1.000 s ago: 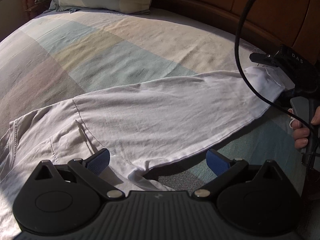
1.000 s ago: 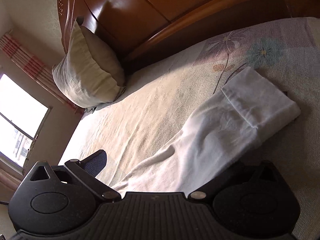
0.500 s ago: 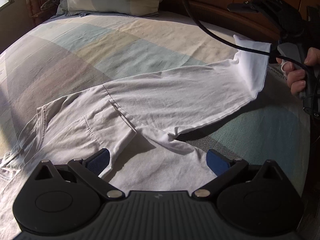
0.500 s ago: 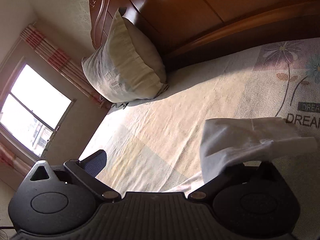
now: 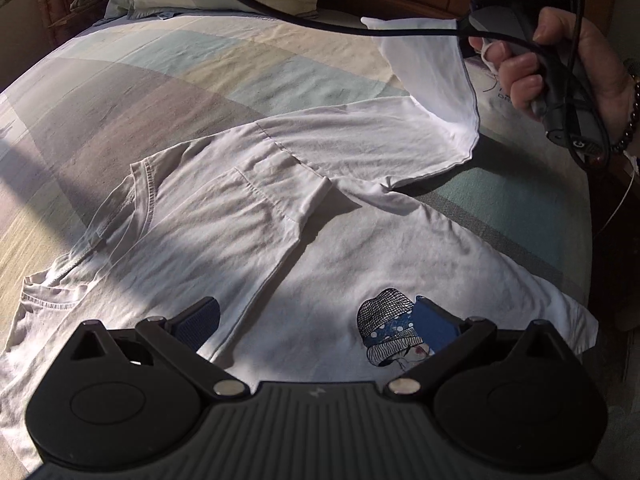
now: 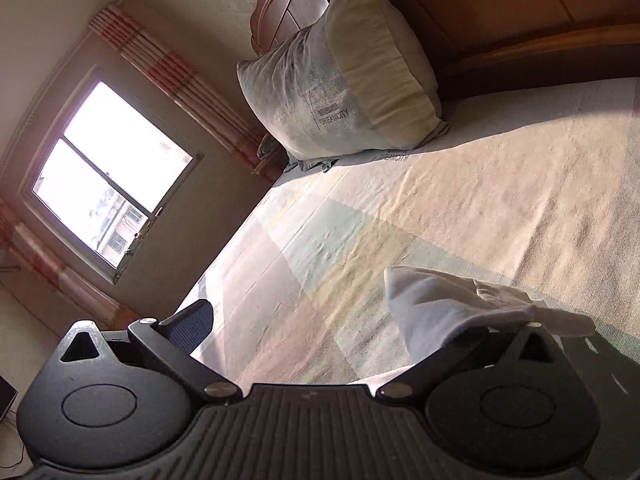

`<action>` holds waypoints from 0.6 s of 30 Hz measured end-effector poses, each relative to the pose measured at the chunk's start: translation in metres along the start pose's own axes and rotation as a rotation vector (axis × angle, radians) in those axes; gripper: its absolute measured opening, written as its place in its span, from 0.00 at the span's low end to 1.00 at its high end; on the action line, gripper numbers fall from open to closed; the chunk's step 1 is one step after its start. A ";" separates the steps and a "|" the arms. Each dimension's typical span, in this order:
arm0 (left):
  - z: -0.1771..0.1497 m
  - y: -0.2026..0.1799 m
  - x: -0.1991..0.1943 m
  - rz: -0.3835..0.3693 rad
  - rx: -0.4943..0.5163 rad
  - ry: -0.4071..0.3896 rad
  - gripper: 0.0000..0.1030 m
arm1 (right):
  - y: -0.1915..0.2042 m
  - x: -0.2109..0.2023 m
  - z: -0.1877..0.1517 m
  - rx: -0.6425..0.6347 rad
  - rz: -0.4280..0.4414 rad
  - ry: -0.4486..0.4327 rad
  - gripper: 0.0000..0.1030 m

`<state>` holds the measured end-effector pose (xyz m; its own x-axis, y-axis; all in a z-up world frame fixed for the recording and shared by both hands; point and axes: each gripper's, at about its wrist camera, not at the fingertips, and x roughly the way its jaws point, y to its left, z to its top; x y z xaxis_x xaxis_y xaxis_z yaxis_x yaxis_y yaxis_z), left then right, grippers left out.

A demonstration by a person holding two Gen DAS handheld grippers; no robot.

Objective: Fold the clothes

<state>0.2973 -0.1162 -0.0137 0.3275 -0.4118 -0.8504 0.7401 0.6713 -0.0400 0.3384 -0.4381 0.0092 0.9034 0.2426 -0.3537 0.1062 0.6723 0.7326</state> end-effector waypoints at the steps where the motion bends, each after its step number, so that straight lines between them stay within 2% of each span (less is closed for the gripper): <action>1: -0.005 0.005 -0.004 -0.001 -0.004 -0.001 0.99 | 0.007 0.004 -0.004 -0.003 0.003 0.004 1.00; 14: -0.073 0.059 -0.039 -0.022 -0.014 0.097 0.99 | 0.088 0.041 -0.056 -0.025 0.030 0.041 1.00; 18: -0.089 0.071 -0.043 -0.049 -0.077 0.126 0.99 | 0.107 0.053 -0.074 -0.044 0.040 0.068 1.00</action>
<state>0.2830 0.0045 -0.0264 0.2118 -0.3679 -0.9054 0.7049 0.6992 -0.1192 0.3667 -0.3018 0.0259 0.8759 0.3162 -0.3643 0.0509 0.6904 0.7216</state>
